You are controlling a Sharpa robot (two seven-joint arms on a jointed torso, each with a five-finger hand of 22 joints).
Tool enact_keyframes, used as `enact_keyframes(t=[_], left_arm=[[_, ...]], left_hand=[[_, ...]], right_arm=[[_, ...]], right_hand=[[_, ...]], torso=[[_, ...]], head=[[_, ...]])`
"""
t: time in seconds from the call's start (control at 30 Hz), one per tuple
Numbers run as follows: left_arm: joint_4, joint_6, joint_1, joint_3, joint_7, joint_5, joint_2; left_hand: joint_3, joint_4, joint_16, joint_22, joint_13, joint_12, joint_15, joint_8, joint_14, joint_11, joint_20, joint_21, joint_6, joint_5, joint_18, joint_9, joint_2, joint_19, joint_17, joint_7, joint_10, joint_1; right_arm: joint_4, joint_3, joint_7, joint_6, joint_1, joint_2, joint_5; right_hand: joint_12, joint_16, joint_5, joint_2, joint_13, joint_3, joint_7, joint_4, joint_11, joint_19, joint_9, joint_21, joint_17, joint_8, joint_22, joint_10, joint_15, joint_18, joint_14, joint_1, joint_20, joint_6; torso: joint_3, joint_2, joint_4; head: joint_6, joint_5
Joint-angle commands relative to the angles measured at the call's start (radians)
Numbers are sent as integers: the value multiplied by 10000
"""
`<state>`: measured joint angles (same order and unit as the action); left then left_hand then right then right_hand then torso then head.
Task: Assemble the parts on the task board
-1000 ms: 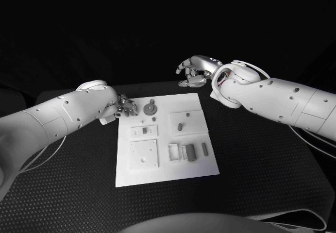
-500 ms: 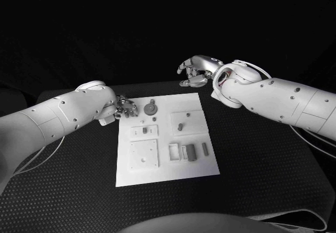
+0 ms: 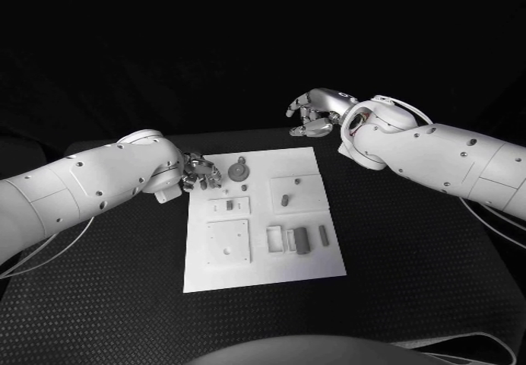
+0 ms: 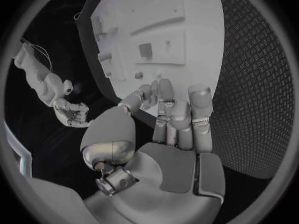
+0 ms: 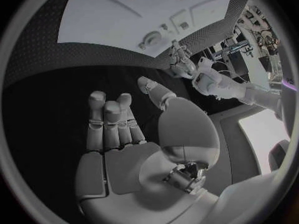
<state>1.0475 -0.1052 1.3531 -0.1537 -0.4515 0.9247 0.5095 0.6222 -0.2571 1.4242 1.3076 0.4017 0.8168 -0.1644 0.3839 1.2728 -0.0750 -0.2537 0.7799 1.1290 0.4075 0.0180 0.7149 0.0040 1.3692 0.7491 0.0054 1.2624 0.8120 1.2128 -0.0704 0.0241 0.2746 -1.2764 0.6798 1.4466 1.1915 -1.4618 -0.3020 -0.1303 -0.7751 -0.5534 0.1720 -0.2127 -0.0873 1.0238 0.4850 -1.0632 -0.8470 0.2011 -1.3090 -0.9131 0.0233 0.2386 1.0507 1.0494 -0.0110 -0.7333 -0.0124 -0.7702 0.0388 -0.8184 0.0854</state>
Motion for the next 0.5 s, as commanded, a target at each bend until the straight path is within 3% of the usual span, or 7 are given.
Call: enact_keyframes(t=[0.03, 0.3, 0.37, 0.5], left_arm=[[554, 385, 24, -2, -503, -165, 253], [1137, 651, 23, -120, -734, -267, 470], [1329, 699, 24, -252, -763, -267, 574], [1589, 766, 24, -356, -807, -211, 703]], left_hand=[[756, -201, 22, 200, -27, 92, -273, 52, 155, -85, -31, 79, 482, 313, 686, 8, 298, 49, 48, 159, 159, 221], [1004, -299, 26, 197, -25, 343, -341, 267, 160, -165, -46, 194, 716, 916, 650, 102, 253, 67, 144, 56, 382, -95], [1029, -312, -9, 191, 1, 419, -373, 338, 164, -195, -48, 199, 732, 1012, 645, 135, 251, 59, 128, 31, 402, -145], [1042, -318, -20, 190, 8, 439, -380, 358, 166, -202, -48, 202, 728, 1033, 643, 143, 250, 57, 124, 24, 397, -160]], right_arm=[[-60, -6, -3, -98, 1, -29, 21], [-71, -5, 12, -122, 2, -50, 21], [-78, -5, 10, -109, 2, -41, 21], [-84, -5, 13, -108, 2, -19, 21]], right_hand=[[48, 15, -5, 53, 18, 50, 316, -3, -23, -5, -10, 46, 16, 56, -63, 1, -44, 232, -17, -19, 91, 135], [48, 15, -6, 52, 19, 49, 317, -2, -24, -7, -13, 48, 17, 57, -63, 2, -46, 232, -19, -19, 91, 137], [48, 16, -6, 51, 20, 49, 317, -2, -24, -7, -14, 48, 17, 57, -63, 2, -46, 232, -19, -19, 91, 137], [49, 16, -6, 49, 21, 49, 318, -2, -25, -7, -15, 49, 17, 57, -63, 3, -46, 232, -20, -19, 92, 138]], torso=[[-4, -1, 23], [-5, 17, 158], [-2, 22, 163], [19, 16, 155]], head=[[0, -66], [-46, -46], [-56, -43], [-58, -55]])
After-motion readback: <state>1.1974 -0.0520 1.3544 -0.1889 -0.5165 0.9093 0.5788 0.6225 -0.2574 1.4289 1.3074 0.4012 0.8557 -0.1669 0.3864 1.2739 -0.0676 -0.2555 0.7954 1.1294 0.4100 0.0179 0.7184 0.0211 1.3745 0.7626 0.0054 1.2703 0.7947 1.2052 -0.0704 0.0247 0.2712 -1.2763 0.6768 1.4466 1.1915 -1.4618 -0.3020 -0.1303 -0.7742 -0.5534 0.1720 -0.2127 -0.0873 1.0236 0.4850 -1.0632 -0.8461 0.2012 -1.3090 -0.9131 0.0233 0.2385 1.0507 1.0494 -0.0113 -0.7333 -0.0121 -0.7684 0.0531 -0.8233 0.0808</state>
